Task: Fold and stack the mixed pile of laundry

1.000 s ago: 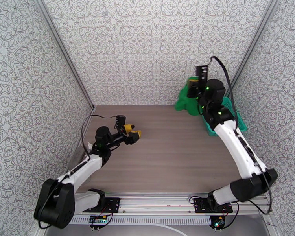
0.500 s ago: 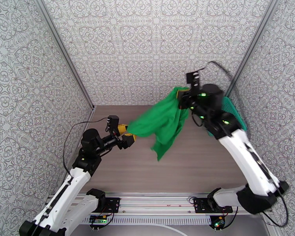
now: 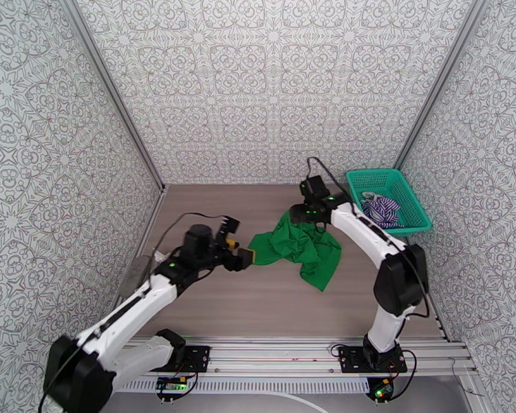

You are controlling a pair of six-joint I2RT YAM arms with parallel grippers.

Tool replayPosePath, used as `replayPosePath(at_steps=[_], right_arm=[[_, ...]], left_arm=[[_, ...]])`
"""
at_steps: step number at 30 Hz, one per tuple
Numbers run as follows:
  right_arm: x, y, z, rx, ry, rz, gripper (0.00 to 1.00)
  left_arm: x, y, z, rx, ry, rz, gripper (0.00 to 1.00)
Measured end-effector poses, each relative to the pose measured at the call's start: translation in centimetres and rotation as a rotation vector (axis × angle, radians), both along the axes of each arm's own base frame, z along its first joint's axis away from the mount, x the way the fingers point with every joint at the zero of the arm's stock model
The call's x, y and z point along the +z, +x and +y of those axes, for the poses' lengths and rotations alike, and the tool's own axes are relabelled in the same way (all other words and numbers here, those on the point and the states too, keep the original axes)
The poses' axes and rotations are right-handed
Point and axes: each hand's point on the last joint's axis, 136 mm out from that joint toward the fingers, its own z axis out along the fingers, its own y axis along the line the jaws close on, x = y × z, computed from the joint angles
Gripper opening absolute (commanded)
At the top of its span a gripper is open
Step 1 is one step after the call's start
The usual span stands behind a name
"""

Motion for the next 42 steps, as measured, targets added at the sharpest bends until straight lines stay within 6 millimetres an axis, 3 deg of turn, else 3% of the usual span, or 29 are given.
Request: replayPosePath(at_steps=[4,5,8,13,16,20,23,27,32,34,36,39,42], right_arm=[[0.7,-3.4,-7.2,-0.155,0.042,-0.016,0.73],[0.1,-4.2,-8.4,-0.184,0.052,-0.004,0.70],[-4.2,-7.6,-11.6,-0.279,0.088,0.101,0.62],[-11.4,-12.4,-10.8,-0.305,0.172,0.314,0.58],[-13.4,-13.5,-9.7,-0.305,0.233,0.371,0.54],[-15.2,-13.1,-8.4,-0.318,0.311,0.396,0.43],[-16.3,-12.6,-7.7,-0.325,0.329,0.411,0.35],[-17.0,-12.1,-7.2,-0.355,0.334,0.406,0.27],[-17.3,-11.5,-7.1,-0.400,0.324,0.390,0.01],[-17.3,-11.4,-7.2,-0.418,0.327,0.384,0.00],[-17.2,-11.1,-7.2,-0.431,0.328,0.372,0.00],[-16.6,-10.4,-7.5,-0.433,0.321,0.328,0.00],[-14.4,-9.4,-7.7,-0.414,0.324,0.240,0.00]], left_arm=[[-2.0,0.1,-4.8,-0.083,0.055,0.026,0.77],[-2.5,0.1,-6.4,-0.110,0.068,0.031,0.76],[-4.0,0.1,-11.4,-0.195,0.089,0.030,0.75],[-6.8,0.5,-16.7,-0.275,0.122,0.040,0.78],[-7.5,1.6,-18.9,-0.292,0.132,0.025,0.74],[-8.4,3.7,-21.0,-0.292,0.153,0.006,0.68],[-9.6,5.1,-22.0,-0.277,0.175,0.000,0.66],[-11.7,6.1,-22.2,-0.260,0.207,0.020,0.53],[-12.4,7.3,-22.5,-0.238,0.216,0.042,0.12],[-12.2,7.7,-22.4,-0.228,0.207,0.040,0.05],[-12.2,8.1,-22.2,-0.211,0.188,0.038,0.00],[-12.1,8.0,-20.3,-0.180,0.166,0.035,0.00],[-9.9,8.3,-17.6,-0.132,0.118,0.021,0.00]])
